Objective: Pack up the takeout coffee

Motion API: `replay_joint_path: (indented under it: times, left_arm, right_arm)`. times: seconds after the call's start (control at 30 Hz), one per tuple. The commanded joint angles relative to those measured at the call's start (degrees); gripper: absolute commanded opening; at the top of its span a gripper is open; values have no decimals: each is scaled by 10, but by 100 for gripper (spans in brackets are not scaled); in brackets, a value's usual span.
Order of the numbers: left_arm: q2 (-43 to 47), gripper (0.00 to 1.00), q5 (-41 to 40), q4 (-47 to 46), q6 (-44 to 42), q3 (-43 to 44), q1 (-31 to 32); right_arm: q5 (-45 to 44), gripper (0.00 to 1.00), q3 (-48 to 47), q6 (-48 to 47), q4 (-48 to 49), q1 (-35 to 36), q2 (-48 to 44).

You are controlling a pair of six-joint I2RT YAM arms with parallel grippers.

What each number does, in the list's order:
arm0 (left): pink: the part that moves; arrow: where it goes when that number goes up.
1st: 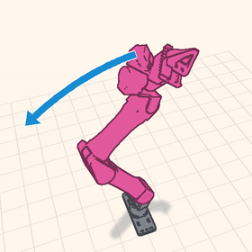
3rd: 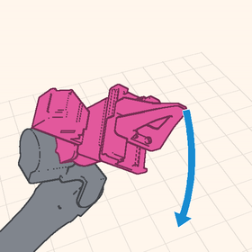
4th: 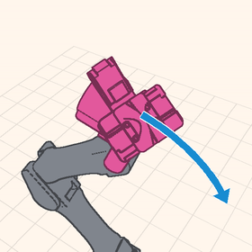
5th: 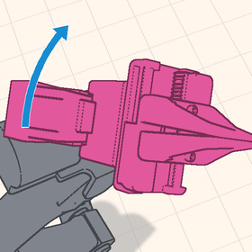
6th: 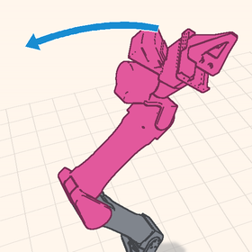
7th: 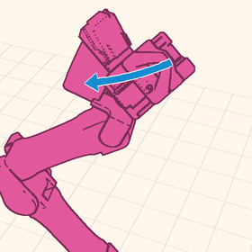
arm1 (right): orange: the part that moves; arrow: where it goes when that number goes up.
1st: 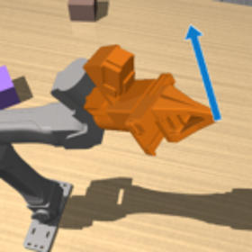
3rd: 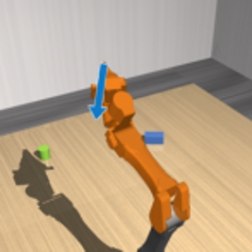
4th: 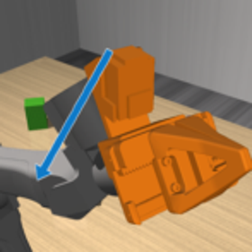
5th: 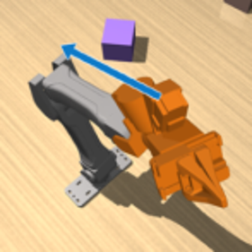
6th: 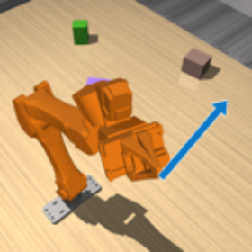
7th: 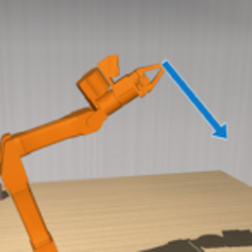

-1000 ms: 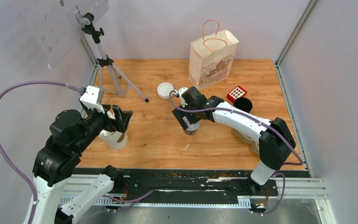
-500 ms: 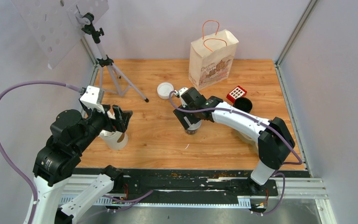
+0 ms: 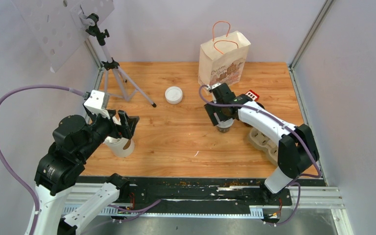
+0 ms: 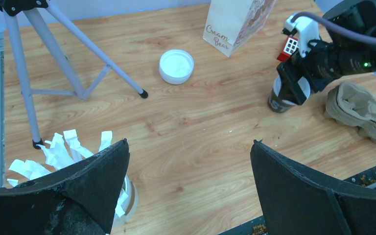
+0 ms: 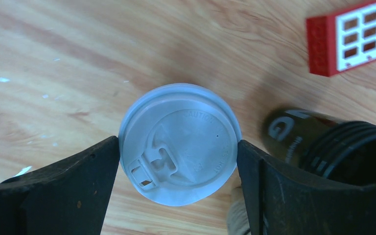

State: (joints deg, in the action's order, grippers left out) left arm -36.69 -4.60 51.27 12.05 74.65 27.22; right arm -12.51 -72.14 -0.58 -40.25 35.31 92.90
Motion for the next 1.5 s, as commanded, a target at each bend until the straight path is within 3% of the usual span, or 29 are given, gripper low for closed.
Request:
replay_joint_path:
  times: [0.0, 0.23, 0.53, 1.03, 1.1, 1.17, 1.33, 1.47]
  left_arm:
    - [4, 100, 3, -19, -3, 0, -2]
    - [1, 100, 3, -20, -3, -3, -3]
    - [-2, 100, 5, -22, -1, -3, -3]
    - [-32, 100, 75, -65, -3, -12, -2]
    - [-51, 100, 103, -75, -13, -5, -2]
    - [-82, 100, 145, -82, -26, 0, -2]
    - [-144, 100, 238, -95, -44, -6, -2]
    - [-149, 100, 234, -135, -45, -59, -3]
  right_arm:
    - [1, 86, 16, -11, 5, -51, -25]
    - [7, 87, 27, -17, 13, -77, -31]
    - [3, 100, 0, -16, -11, -78, -40]
    - [-18, 99, -111, -7, -105, -89, -101]
    - [-23, 91, -112, 0, -108, -110, -101]
    - [-4, 74, -109, 2, -107, -134, -102]
    - [25, 53, -87, 21, -92, -191, -109]
    - [69, 39, -80, 32, -85, -229, -99]
